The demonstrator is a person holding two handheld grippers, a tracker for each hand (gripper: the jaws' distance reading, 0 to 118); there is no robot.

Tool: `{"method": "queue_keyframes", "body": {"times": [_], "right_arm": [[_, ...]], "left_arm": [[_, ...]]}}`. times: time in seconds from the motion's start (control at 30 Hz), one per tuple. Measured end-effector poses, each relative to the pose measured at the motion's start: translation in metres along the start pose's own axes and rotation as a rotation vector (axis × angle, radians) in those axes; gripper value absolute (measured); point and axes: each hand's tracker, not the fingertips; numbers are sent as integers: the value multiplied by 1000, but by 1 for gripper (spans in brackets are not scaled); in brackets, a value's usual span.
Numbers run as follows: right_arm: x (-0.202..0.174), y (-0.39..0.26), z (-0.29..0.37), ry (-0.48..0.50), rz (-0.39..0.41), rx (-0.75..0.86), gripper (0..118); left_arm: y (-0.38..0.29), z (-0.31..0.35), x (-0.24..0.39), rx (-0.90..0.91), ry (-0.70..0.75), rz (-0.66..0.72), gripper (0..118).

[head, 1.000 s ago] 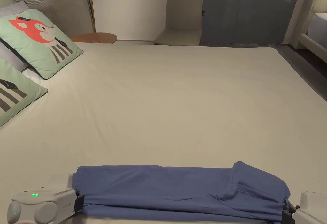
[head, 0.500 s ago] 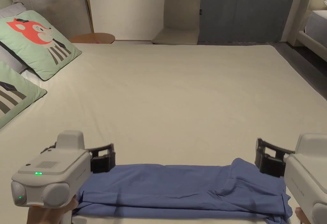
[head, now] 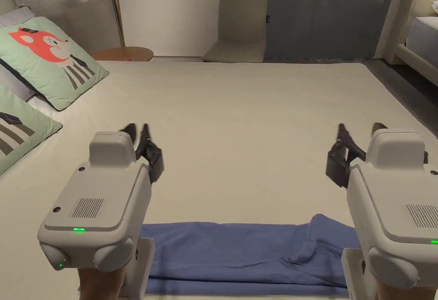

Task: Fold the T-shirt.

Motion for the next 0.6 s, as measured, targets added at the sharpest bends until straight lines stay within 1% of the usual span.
{"method": "queue_keyframes", "body": {"times": [0.03,0.07,0.1,0.23,0.3,0.37,0.5,0.57,0.6], "right_arm": [[-2,-1,-2,-4,9,-3,24],[-3,-3,-3,-8,12,-3,5],[-3,-5,-4,-12,9,2,1],[-6,-6,-4,-7,7,-2,1],[-8,-6,-5,-4,3,-5,1],[-12,-5,-5,1,3,-9,1],[-19,-7,-8,9,12,-18,1],[-22,-9,-11,16,11,-27,1],[-23,-10,-13,20,8,-34,1]], "left_arm": [[0,-1,0,-13,-3,3,3],[-2,-2,-1,-26,-25,12,0],[-2,-2,-2,-34,-43,22,0],[-6,-7,-8,-52,-38,7,0],[-8,-12,-17,-97,-63,20,0],[-11,-21,-35,-192,-132,107,0],[-28,-41,-85,-398,-255,372,0],[-40,-48,-112,-464,-293,482,0],[-48,-53,-128,-528,-323,539,0]]}}
